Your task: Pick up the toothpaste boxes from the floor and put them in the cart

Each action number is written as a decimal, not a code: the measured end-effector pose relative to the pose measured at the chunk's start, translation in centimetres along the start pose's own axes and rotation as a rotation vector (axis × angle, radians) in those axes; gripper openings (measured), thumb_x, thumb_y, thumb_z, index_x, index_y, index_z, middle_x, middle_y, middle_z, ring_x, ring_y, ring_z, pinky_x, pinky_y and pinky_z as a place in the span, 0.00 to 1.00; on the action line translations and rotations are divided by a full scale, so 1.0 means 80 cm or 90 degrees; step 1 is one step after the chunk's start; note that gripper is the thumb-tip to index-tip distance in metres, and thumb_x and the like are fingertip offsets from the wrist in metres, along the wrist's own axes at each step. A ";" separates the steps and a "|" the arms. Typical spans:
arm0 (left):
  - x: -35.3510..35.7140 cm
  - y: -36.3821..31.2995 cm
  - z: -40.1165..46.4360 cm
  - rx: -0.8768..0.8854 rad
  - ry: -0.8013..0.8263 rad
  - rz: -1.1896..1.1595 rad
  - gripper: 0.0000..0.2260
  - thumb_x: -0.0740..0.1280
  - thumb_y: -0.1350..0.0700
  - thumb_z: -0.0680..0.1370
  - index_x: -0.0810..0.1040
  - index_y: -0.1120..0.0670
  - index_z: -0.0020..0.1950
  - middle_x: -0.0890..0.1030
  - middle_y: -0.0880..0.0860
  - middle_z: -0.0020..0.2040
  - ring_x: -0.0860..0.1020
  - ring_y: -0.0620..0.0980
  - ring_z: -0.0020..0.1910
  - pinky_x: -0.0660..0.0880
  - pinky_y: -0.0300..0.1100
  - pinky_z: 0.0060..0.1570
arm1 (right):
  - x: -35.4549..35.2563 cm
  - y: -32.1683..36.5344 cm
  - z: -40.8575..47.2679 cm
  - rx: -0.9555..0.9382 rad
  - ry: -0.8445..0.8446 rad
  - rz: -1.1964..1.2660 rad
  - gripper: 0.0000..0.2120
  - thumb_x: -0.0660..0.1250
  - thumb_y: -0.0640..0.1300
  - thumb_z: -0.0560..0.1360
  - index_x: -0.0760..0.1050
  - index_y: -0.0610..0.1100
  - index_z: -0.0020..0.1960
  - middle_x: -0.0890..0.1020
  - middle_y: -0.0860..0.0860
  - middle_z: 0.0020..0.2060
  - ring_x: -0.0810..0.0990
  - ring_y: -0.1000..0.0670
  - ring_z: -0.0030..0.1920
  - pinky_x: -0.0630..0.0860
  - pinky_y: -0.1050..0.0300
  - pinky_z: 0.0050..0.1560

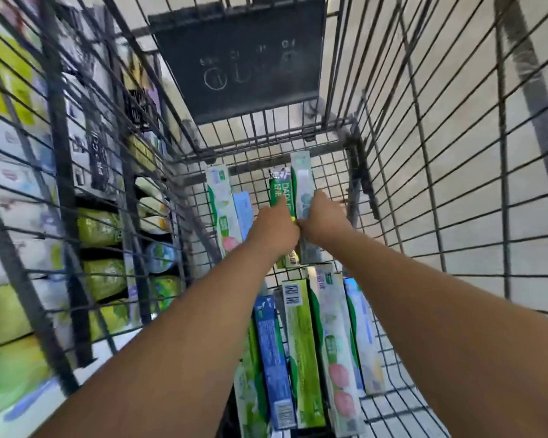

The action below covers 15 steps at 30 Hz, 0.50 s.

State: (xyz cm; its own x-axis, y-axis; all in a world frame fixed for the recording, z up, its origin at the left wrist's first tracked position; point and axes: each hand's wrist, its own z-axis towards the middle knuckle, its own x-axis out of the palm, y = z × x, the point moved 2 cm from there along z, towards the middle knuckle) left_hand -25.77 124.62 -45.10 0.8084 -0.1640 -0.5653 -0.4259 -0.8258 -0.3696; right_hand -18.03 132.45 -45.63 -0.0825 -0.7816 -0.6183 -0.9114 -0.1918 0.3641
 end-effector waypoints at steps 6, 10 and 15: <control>-0.059 0.003 -0.065 0.036 -0.033 0.005 0.18 0.63 0.53 0.80 0.73 0.60 0.67 0.74 0.60 0.65 0.75 0.58 0.60 0.73 0.45 0.53 | -0.034 0.016 -0.052 -0.022 0.029 -0.043 0.20 0.70 0.45 0.76 0.69 0.39 0.63 0.79 0.43 0.54 0.76 0.45 0.47 0.71 0.57 0.43; -0.115 0.003 -0.158 0.047 0.020 0.040 0.24 0.61 0.46 0.82 0.67 0.58 0.73 0.70 0.61 0.70 0.71 0.59 0.67 0.69 0.47 0.61 | -0.091 0.047 -0.134 -0.055 0.051 -0.118 0.26 0.69 0.52 0.76 0.68 0.40 0.67 0.78 0.41 0.59 0.79 0.42 0.55 0.78 0.49 0.53; -0.171 0.012 -0.282 0.047 0.027 0.131 0.35 0.60 0.35 0.78 0.60 0.55 0.77 0.66 0.60 0.74 0.68 0.58 0.70 0.68 0.49 0.67 | -0.164 0.102 -0.257 -0.163 0.043 -0.241 0.32 0.66 0.62 0.75 0.68 0.39 0.68 0.77 0.42 0.60 0.78 0.42 0.57 0.76 0.49 0.57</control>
State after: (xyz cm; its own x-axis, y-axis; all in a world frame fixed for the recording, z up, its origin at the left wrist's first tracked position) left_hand -28.08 113.90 -21.12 0.7174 -0.3484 -0.6032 -0.6104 -0.7317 -0.3033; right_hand -16.06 128.90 -20.24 0.2709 -0.6638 -0.6971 -0.7425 -0.6049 0.2875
